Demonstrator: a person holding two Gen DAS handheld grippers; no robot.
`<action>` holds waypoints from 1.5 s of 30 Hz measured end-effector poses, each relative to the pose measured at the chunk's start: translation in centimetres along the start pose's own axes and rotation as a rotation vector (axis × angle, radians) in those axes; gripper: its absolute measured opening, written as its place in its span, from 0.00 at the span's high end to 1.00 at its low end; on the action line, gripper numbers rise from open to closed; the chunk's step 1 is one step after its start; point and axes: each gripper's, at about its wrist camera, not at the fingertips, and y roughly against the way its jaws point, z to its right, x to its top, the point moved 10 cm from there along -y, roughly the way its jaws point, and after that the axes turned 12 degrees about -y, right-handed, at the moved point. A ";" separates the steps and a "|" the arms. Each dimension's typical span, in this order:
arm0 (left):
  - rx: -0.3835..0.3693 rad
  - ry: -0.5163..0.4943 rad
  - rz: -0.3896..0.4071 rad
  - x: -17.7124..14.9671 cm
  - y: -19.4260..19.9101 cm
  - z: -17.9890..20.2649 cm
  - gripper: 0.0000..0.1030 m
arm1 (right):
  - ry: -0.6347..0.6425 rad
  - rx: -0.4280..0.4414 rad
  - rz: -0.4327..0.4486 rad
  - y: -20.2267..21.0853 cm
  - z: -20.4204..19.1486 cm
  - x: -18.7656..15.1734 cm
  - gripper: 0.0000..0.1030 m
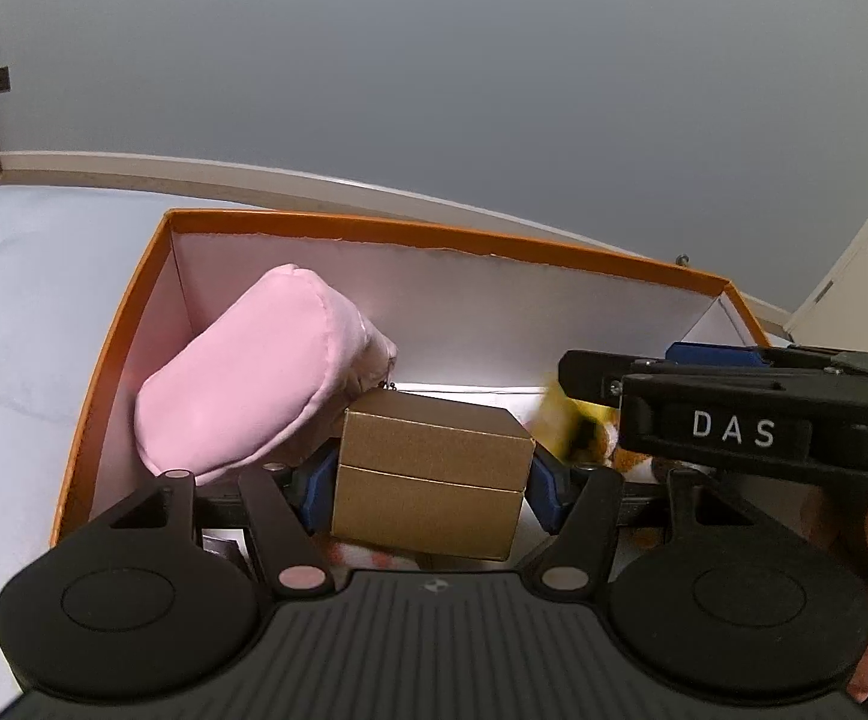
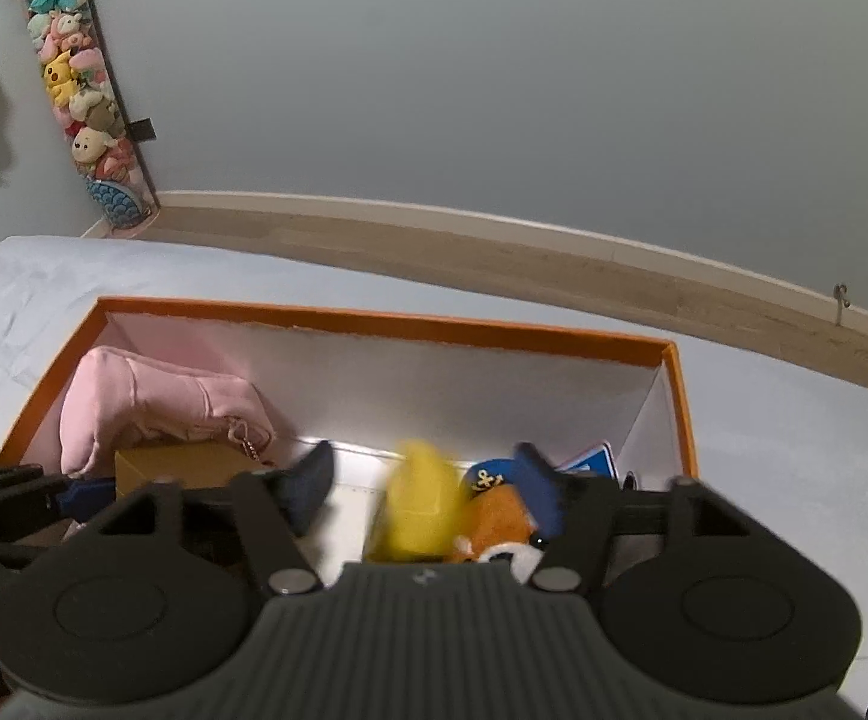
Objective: Organize objects
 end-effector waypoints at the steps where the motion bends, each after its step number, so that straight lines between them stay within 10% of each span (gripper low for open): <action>1: -0.005 0.007 0.005 0.1 0.5 0.2 0.31 | 0.004 0.005 0.000 0.1 -0.2 -0.1 0.30; 45: 0.071 -0.083 0.163 0.1 11.9 3.7 0.25 | -0.053 0.027 0.040 9.8 1.5 -2.6 0.30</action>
